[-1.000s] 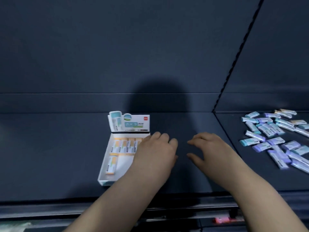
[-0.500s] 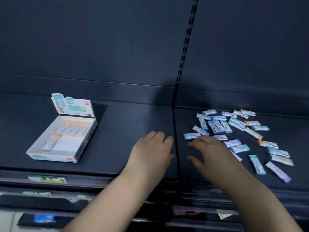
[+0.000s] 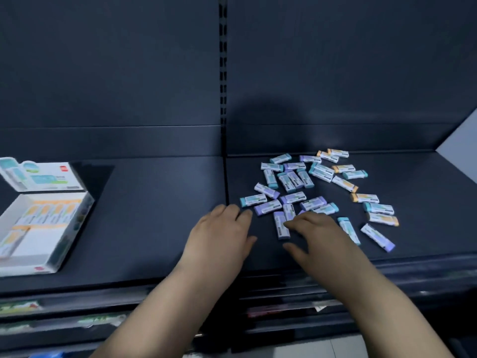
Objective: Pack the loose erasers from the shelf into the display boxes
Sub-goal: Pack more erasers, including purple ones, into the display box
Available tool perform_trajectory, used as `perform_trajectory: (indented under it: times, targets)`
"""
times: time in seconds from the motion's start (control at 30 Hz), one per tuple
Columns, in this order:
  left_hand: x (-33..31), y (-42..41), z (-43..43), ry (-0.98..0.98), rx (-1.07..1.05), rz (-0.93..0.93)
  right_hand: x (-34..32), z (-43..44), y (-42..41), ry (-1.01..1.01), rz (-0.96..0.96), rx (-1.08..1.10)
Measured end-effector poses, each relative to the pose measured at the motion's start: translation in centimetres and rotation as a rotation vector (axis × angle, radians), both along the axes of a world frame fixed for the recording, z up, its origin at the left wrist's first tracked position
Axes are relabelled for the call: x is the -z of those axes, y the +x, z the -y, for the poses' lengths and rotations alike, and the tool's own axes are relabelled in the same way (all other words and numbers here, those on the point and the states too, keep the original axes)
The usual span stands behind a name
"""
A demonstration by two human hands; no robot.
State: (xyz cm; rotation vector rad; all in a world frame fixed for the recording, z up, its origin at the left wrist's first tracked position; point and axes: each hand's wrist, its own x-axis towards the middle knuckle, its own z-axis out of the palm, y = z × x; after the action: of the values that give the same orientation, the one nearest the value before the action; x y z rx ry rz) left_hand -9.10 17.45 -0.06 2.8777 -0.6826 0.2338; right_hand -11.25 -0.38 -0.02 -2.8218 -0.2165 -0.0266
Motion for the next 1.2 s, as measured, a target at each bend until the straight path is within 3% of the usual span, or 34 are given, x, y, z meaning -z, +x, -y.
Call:
perform_trajectory:
  times: [0.47, 0.77, 0.97, 1.2]
  targets:
    - [2.9, 4.5, 2.7, 0.016, 0.109, 0.045, 1.3, 4.0, 2.7, 0.018, -0.013, 0.185]
    - [3.4, 5.2, 13.8, -0.014, 0.067, 0.01, 1.3, 16.8, 5.0, 0.003, -0.007, 0.181]
    - [3.5, 5.2, 22.6, -0.007, 0.033, -0.048, 1.4, 25.6, 6.6, -0.058, -0.103, 0.031]
    - [3.5, 4.7, 26.2, 0.003, -0.005, -0.162, 1.7, 27.4, 7.0, 0.009, -0.225, -0.199]
